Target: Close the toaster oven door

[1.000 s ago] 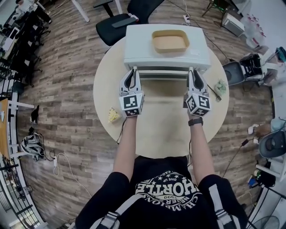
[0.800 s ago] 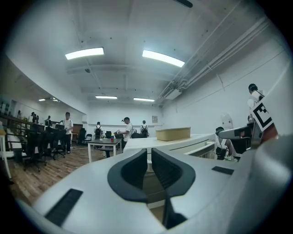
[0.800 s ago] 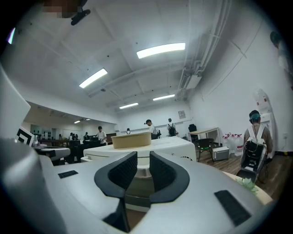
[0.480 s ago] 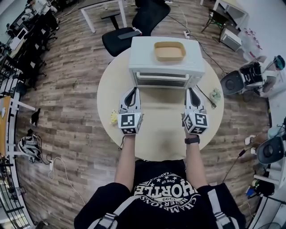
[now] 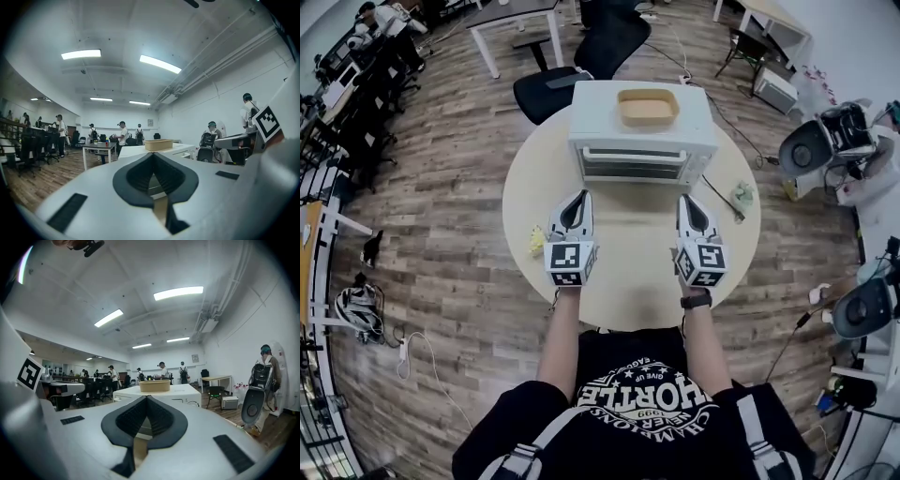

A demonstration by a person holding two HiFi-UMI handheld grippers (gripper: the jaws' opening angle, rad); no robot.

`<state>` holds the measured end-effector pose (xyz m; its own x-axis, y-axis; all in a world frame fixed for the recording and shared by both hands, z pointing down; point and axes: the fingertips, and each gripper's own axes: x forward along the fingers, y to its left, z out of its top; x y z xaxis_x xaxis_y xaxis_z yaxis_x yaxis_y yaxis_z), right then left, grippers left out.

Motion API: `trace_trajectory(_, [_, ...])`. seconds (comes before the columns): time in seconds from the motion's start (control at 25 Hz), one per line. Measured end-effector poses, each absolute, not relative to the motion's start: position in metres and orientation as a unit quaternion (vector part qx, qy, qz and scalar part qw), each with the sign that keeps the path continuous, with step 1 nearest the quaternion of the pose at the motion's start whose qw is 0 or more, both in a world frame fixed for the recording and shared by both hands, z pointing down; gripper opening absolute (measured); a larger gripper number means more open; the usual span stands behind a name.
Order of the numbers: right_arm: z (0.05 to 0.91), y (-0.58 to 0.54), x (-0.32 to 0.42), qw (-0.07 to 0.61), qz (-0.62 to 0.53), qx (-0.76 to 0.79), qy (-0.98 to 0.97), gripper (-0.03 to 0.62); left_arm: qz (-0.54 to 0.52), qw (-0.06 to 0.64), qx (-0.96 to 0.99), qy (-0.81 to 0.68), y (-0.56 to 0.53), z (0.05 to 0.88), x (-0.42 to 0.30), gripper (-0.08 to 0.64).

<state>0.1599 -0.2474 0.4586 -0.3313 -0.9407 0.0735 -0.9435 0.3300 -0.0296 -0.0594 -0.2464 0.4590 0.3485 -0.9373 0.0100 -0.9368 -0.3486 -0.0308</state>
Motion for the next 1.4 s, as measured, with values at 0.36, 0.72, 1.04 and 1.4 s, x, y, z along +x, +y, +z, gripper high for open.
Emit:
trace_trajectory(0.36, [0.466,-0.228,0.156,0.025,0.044,0.569,-0.821,0.018,-0.014,-0.004,-0.817,0.577,-0.225,0.464,-0.07,0.02])
trace_trajectory(0.72, [0.471,-0.209,0.161,0.034,0.059,0.572,-0.817,0.018,-0.019,-0.016,-0.824,0.566,-0.209,0.469,-0.061,0.021])
trace_trajectory(1.04, [0.476,-0.179,0.167,0.03,0.074,0.583,-0.808,0.018,-0.029,-0.029,-0.834,0.55,-0.187,0.479,-0.05,0.023])
trace_trajectory(1.4, [0.501,-0.14,0.155,0.046,0.111,0.581,-0.805,0.018,-0.102,-0.131,-0.862,0.479,-0.145,0.543,-0.032,0.023])
